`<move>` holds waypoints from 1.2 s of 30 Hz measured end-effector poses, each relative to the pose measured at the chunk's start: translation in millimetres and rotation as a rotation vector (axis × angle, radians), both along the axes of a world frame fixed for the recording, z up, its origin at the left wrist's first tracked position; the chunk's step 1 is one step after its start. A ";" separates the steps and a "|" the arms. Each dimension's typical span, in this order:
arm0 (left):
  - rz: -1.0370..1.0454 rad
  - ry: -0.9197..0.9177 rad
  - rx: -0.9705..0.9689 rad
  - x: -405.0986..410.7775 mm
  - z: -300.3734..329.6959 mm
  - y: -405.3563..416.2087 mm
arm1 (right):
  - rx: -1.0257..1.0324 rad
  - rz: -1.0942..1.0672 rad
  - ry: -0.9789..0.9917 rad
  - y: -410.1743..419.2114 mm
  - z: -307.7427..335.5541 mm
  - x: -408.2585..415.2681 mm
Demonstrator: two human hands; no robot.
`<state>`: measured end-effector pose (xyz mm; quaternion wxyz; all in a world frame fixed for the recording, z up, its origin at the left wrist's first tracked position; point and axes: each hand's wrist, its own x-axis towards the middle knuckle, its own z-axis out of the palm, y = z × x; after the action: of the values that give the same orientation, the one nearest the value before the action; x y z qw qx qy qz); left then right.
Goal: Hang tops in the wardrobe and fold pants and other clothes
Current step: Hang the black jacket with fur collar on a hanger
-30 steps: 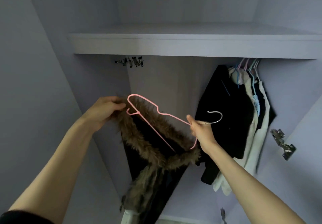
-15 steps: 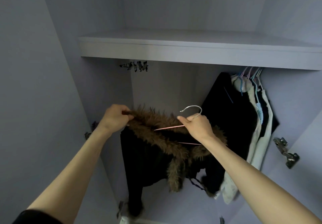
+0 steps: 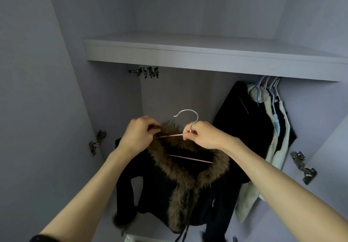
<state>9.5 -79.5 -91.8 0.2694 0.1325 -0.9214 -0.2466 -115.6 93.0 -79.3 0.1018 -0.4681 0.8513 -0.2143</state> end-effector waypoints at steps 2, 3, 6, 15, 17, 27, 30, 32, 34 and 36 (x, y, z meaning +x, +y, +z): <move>-0.007 -0.034 -0.017 -3.4 -2.6 4.8 | -0.074 -0.019 0.029 -2.1 -1.5 2.4; -0.006 -0.059 -0.028 -3.3 -3.6 5.0 | -0.154 -0.056 0.001 -0.4 -1.3 1.7; -0.021 -0.076 -0.083 2.3 -7.0 0.7 | -0.343 -0.133 -0.143 6.7 0.0 -3.4; -0.038 0.099 -0.247 1.0 1.7 10.4 | -0.371 -0.050 -0.214 8.0 16.2 -4.2; -0.025 0.125 -0.206 3.7 -1.4 12.4 | -0.335 -0.076 -0.173 19.4 10.9 -13.2; 0.073 0.000 -0.055 2.4 -16.8 -4.4 | -0.042 -0.291 -0.112 69.7 -64.5 -44.4; 0.079 -0.059 -0.054 4.3 -23.4 -6.9 | -0.129 -0.356 -0.038 68.8 -61.6 -45.3; 0.082 -0.132 -0.082 8.9 -29.8 -12.1 | -0.287 -0.415 0.038 74.0 -50.9 -49.0; 0.091 -0.185 -0.114 14.6 -35.7 -16.7 | -0.525 -0.481 0.063 80.1 -38.8 -50.5; 0.101 -0.170 -0.141 17.8 -38.5 -17.1 | -0.742 -0.492 0.039 82.9 -30.7 -44.1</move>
<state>27.2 -96.6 -130.3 0.2112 0.1800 -0.9481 -0.1552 -159.7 175.9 -110.0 -0.1432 -0.2606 0.8044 -0.5143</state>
